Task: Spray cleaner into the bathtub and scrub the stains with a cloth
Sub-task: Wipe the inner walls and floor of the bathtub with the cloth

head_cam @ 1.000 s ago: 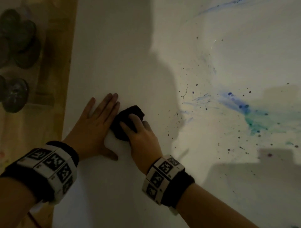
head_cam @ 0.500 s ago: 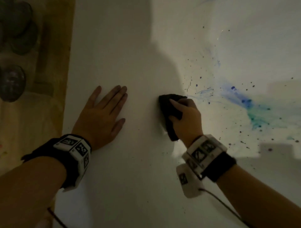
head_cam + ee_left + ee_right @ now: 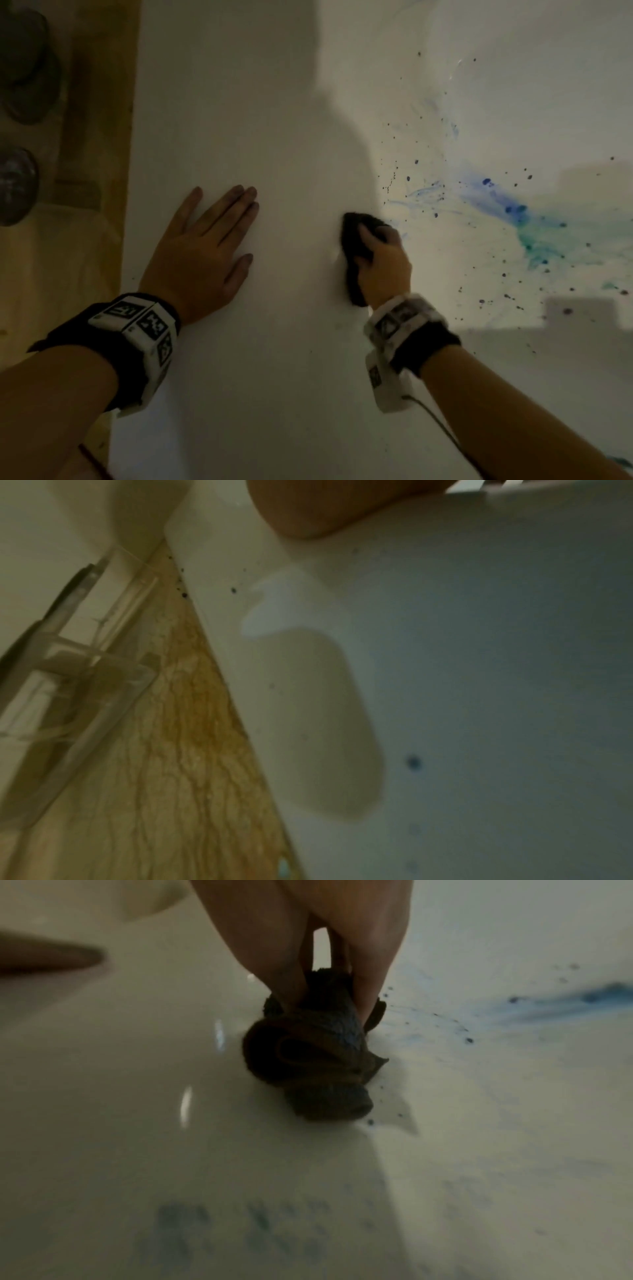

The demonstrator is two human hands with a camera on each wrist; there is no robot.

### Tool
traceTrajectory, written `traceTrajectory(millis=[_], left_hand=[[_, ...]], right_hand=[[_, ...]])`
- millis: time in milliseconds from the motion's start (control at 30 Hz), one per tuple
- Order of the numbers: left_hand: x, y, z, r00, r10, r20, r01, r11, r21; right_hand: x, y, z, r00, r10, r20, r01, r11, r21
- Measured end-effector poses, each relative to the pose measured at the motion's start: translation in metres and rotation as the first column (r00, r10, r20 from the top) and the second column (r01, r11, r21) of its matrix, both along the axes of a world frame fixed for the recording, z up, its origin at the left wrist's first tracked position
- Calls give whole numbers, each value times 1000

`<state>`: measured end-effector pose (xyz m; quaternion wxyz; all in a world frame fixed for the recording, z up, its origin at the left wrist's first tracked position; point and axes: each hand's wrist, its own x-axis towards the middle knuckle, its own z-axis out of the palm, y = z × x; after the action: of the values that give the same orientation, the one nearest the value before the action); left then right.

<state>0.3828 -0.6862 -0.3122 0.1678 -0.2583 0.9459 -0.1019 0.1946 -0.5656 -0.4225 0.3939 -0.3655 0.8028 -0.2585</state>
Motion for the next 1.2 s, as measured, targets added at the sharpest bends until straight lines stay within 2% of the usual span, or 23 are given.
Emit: traceTrajectory(millis=[67,133,233,300,367,400,500,567,633,733,800,833,900,933,1000,1033,1067,1100,1133,1200], left_hand=[[0,-1,0,1000,-6,-3,6,1000,4],[1,-1,0,1000,-3,-9,3,1000,1],[1,1,0,1000,1,-19,-1,1000,5],[1,0,-1,999,-5,-35,5,1000,3],[1,0,-2,999,-5,-43,5,1000,7],[1,-1,-2,999,-5,-46,5,1000,4],[1,-1,-1,998,-17,-55,17,1000,-3],[2,0,-1,998,-6,-56,6,1000,2],[1,0,-1,999,1,-54,-1,1000,0],[0,-1,-1,999,-3,-52,4,1000,7],[0,-1,0,999,-1,-51,1,1000,10],[0,-1,0,999,1,-53,0,1000,11],[-1,0,0,999,9,-51,-8,1000,17],[0,0,0,999,13,-48,-12,1000,20],[0,-1,0,998,16,-53,-15,1000,14],[0,-1,0,998,12,-56,-11,1000,14],[0,0,0,998,11,-60,-10,1000,17],[0,0,0,998,13,-66,-11,1000,19],[0,0,-1,997,12,-74,-11,1000,16],[-1,0,-1,997,5,-74,-4,1000,9]], right_hand=[[-15,-3,-1,1000,18,-10,-17,998,56],[-9,5,17,995,93,38,-93,996,-11],[38,42,51,917,396,47,-379,902,-207],[76,69,62,875,483,17,-460,844,-275],[92,74,65,886,463,-9,-447,851,-275],[90,69,64,902,430,44,-406,877,-257],[72,51,52,962,242,123,-211,953,-219],[49,44,36,977,107,183,-88,990,-106],[25,34,14,987,6,159,-11,999,30],[-9,24,-13,996,-17,92,-4,977,215],[-21,24,-11,995,50,81,-66,976,206],[-22,28,-2,991,92,97,-105,984,142],[-13,47,23,946,246,211,-232,969,-87],[-2,60,37,882,376,284,-337,925,-178],[25,86,58,675,626,392,-576,778,-251],[37,97,62,568,718,402,-680,685,-263],[46,104,64,494,783,378,-758,601,-255],[51,107,62,467,814,346,-795,558,-239],[51,108,58,499,806,319,-785,576,-226],[45,101,46,607,740,288,-727,664,-174]])
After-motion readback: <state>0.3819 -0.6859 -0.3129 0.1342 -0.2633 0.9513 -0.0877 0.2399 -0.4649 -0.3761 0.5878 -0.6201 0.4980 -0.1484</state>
